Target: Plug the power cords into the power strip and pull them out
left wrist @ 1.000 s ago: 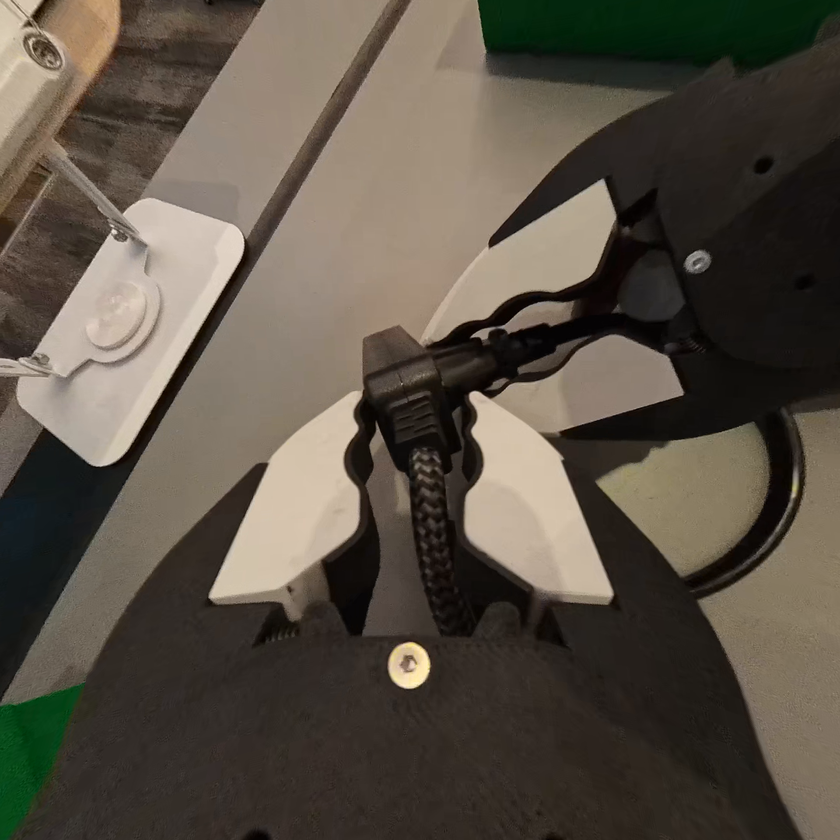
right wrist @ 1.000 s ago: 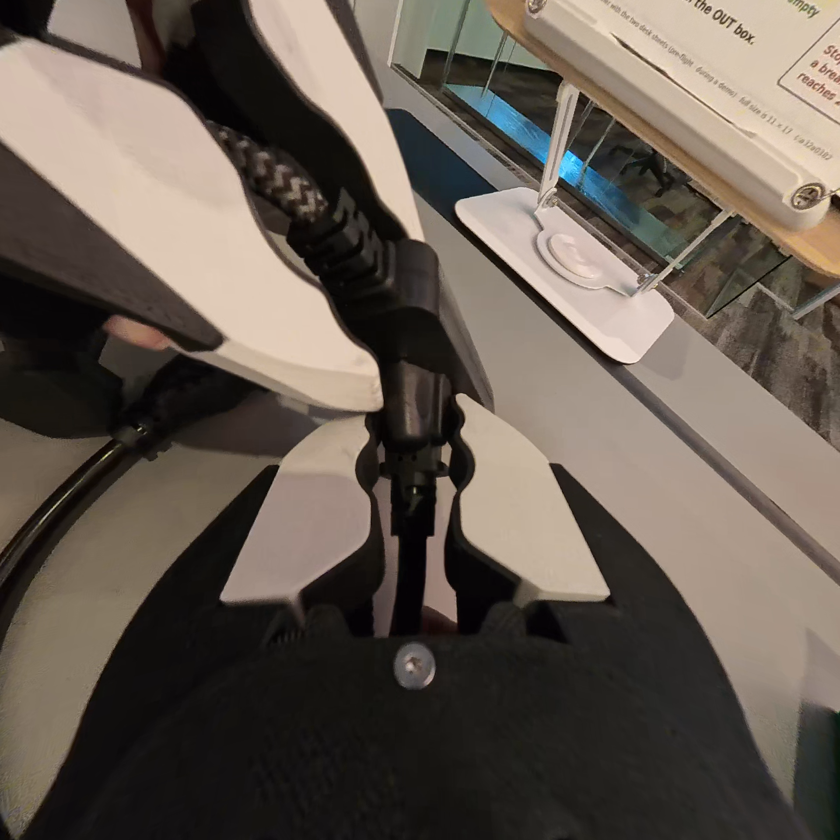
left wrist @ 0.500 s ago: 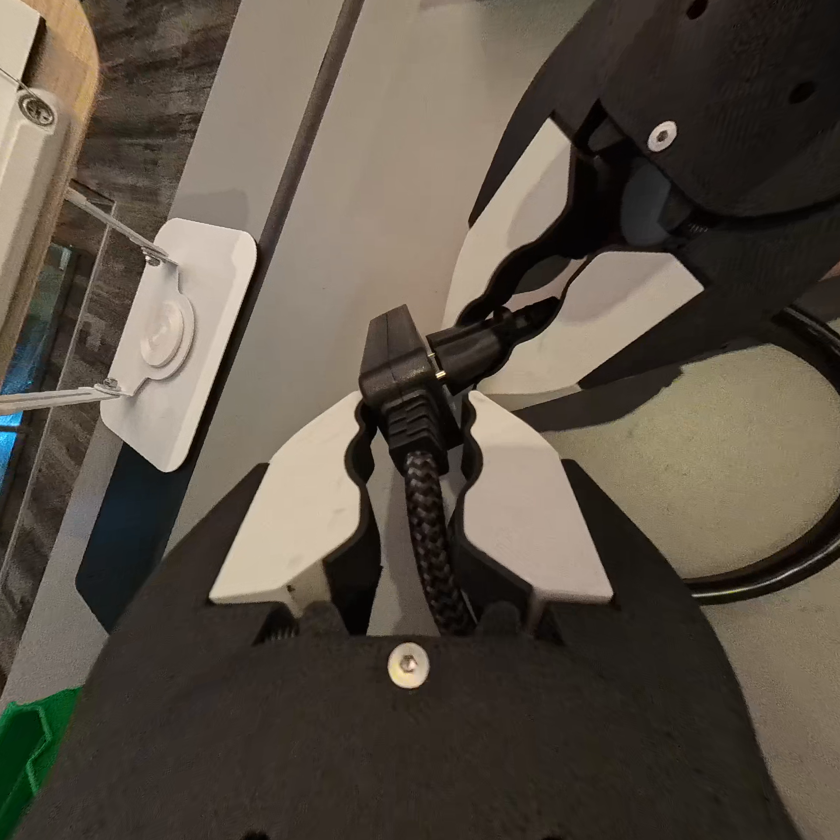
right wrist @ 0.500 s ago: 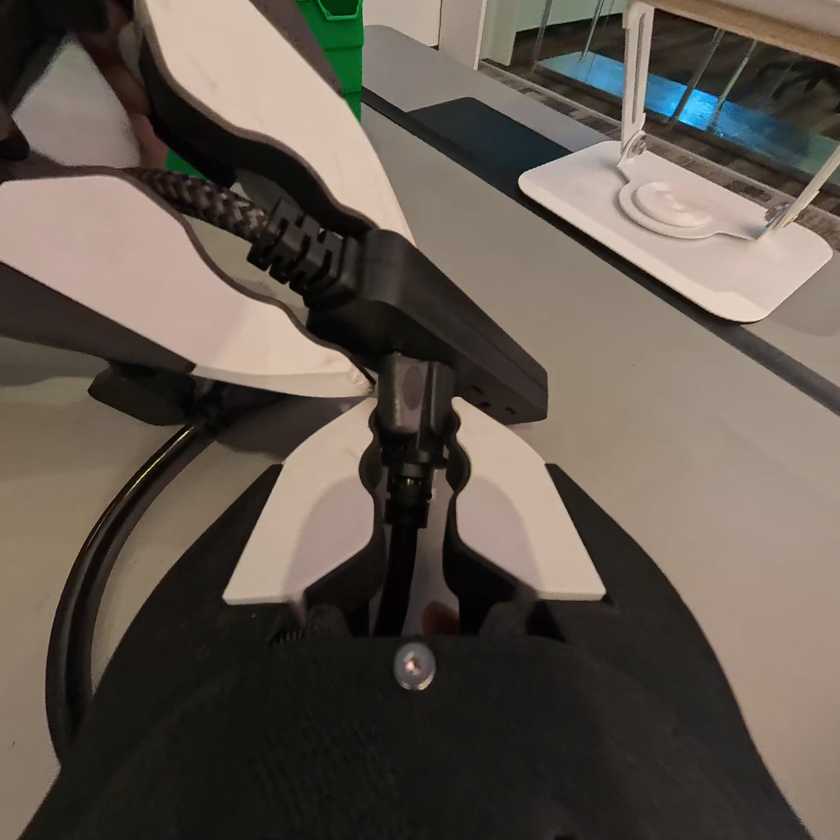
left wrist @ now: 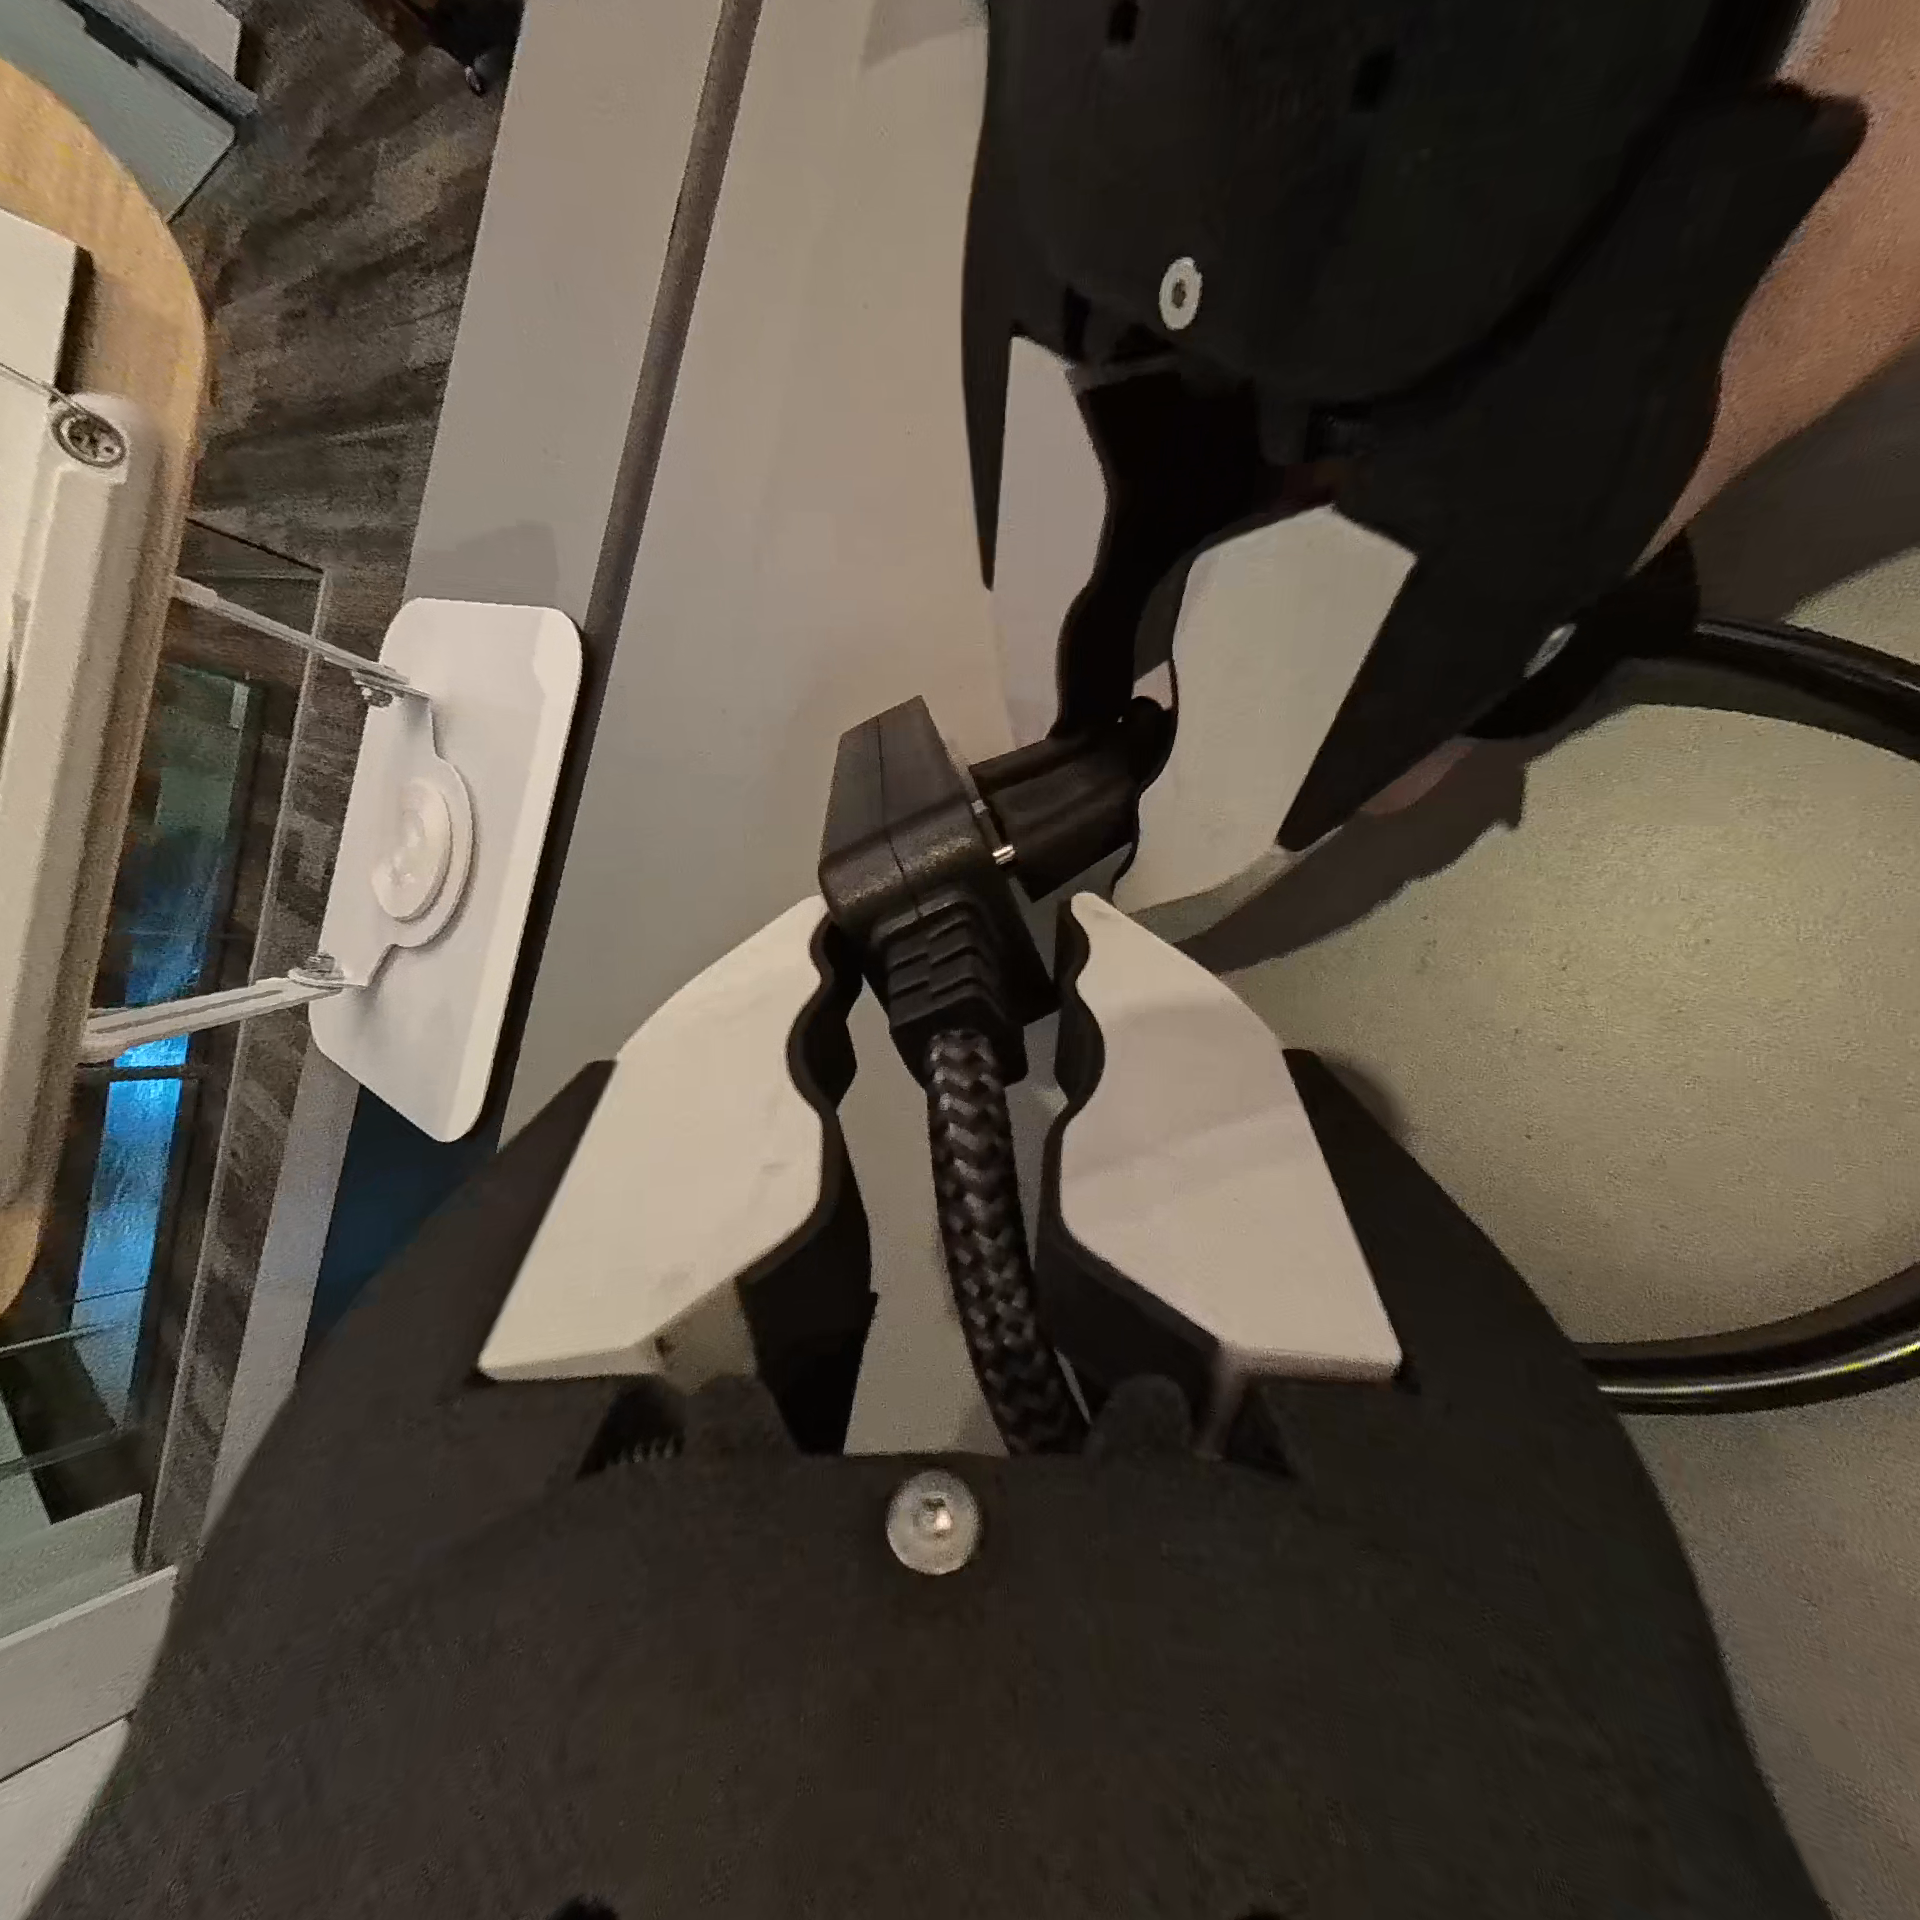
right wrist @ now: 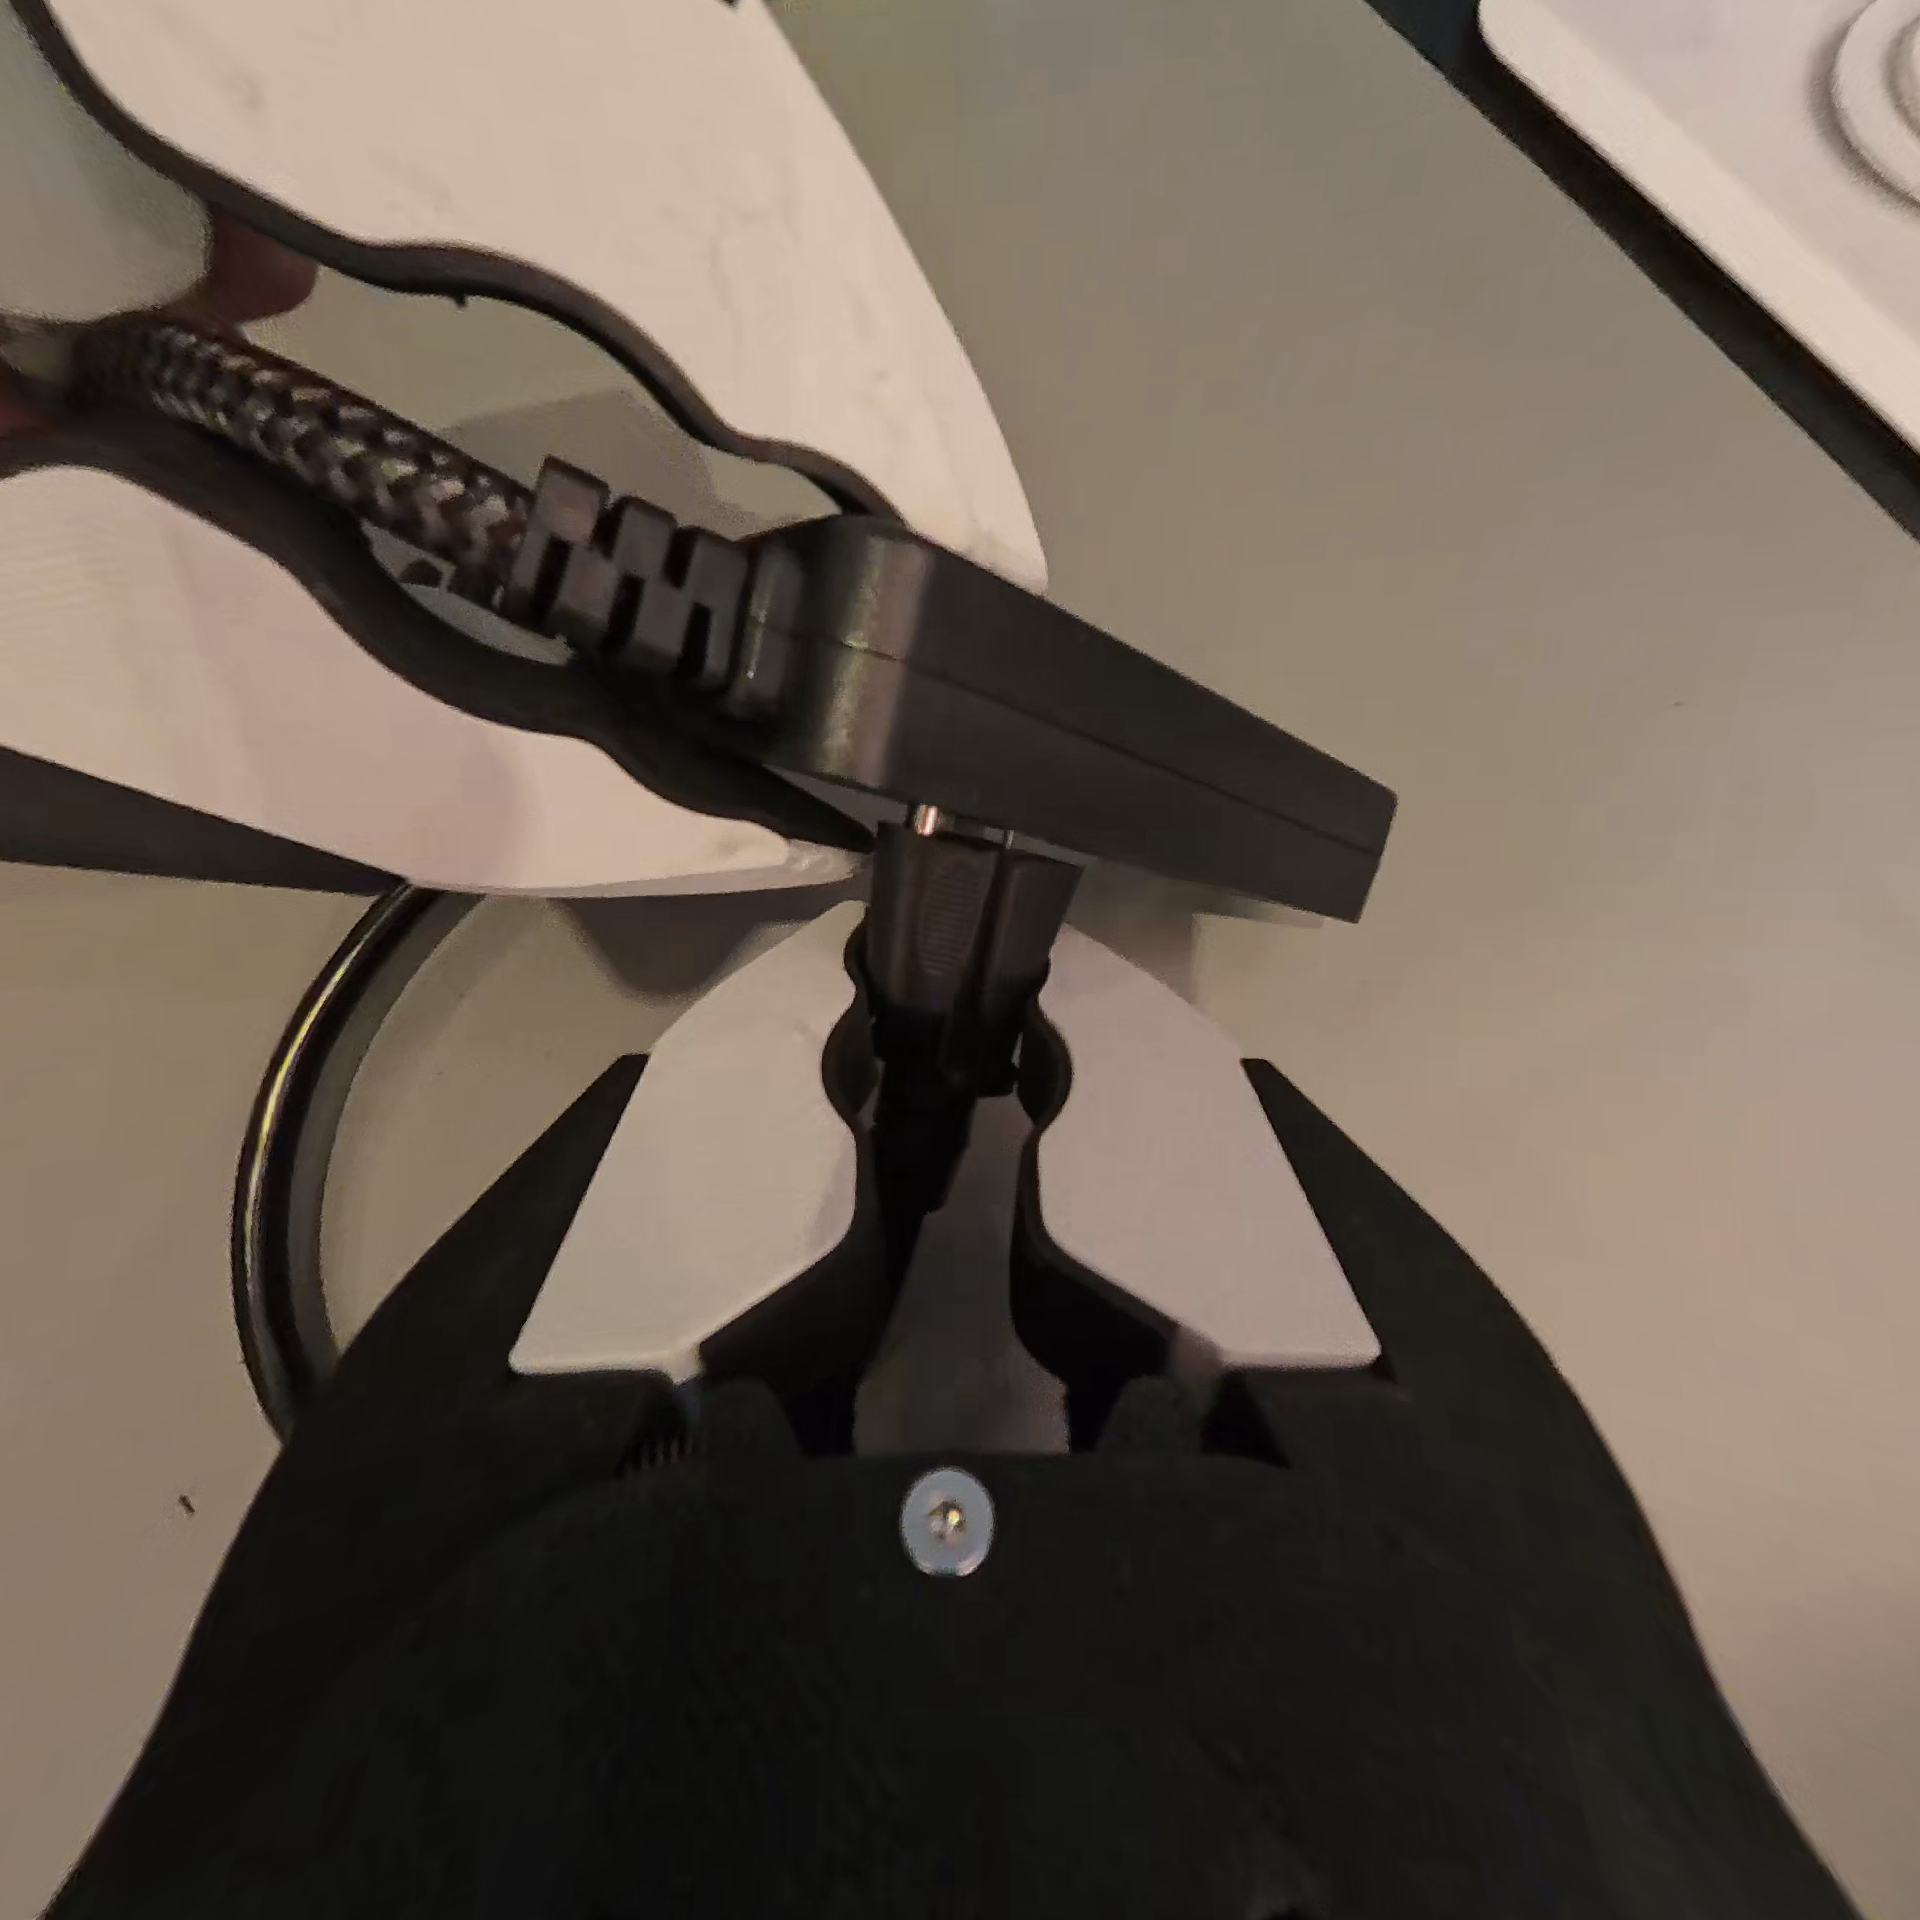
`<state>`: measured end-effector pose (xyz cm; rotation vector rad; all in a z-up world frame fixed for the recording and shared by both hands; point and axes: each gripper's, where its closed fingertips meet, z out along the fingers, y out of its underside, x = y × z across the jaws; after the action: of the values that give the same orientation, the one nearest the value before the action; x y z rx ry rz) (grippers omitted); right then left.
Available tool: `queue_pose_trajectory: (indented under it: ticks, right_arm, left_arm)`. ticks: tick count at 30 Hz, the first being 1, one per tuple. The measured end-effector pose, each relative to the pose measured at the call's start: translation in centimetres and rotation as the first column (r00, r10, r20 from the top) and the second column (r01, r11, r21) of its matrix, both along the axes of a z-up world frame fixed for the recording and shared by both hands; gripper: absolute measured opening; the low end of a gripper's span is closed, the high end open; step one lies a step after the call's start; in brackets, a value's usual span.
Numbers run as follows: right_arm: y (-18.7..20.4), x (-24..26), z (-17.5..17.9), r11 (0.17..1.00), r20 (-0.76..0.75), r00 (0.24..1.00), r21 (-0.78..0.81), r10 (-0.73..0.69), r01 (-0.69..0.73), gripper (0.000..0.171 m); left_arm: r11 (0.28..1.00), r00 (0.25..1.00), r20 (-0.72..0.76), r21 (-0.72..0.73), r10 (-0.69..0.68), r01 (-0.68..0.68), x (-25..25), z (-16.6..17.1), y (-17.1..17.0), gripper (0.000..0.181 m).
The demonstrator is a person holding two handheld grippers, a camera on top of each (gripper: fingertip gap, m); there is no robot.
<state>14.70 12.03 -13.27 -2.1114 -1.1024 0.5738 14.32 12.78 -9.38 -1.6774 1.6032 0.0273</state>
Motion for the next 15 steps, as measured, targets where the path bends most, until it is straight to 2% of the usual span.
queue_pose_trajectory:
  ticks: [3, 10, 15]
  right_arm:
    - [-0.3, -0.3, -0.1, 0.999, -0.028, 0.999, -0.009, 0.035, -0.036, 0.027]
    - [-1.3, 0.2, -0.7, 0.994, 0.03, 0.997, -0.076, 0.077, -0.075, 0.028]
    - [-1.2, -0.3, -1.0, 0.996, 0.027, 0.997, -0.05, 0.07, -0.069, 0.03]
  left_arm:
    - [1.0, 1.0, 0.0, -0.006, -0.011, 0.011, 0.1, 0.0, -0.3, 0.034]
    - [0.999, 0.999, -0.02, 0.006, -0.032, 0.032, 0.8, 0.1, -1.1, 0.033]
    - [1.0, 0.999, -0.023, -0.005, -0.022, 0.022, 1.1, 0.1, -1.5, 0.032]
